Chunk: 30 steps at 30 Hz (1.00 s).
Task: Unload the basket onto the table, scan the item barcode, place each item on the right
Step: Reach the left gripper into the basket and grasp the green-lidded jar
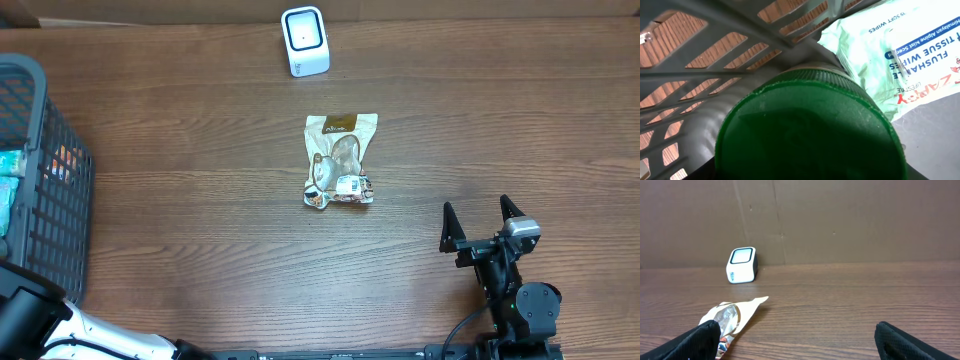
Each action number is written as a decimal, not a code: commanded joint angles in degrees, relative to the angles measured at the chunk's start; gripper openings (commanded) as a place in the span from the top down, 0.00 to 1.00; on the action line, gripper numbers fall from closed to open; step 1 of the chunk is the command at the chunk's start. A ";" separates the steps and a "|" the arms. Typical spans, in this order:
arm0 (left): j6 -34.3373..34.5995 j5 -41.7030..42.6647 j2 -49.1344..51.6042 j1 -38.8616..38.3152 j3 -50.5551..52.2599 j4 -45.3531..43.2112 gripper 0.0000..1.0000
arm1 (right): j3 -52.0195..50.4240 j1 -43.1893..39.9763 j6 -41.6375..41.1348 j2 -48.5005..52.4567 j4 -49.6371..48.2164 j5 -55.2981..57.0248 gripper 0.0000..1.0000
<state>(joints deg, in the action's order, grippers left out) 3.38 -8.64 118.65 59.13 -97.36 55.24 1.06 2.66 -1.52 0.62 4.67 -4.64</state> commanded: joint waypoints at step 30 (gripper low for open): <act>-0.11 8.74 -13.25 -5.66 -7.56 11.41 0.51 | -0.59 -0.15 -0.20 -0.46 -0.24 -0.13 0.00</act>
<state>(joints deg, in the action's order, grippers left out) 3.38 -3.16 110.85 54.15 -102.43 67.05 1.06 2.66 -1.52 0.62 4.67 -4.67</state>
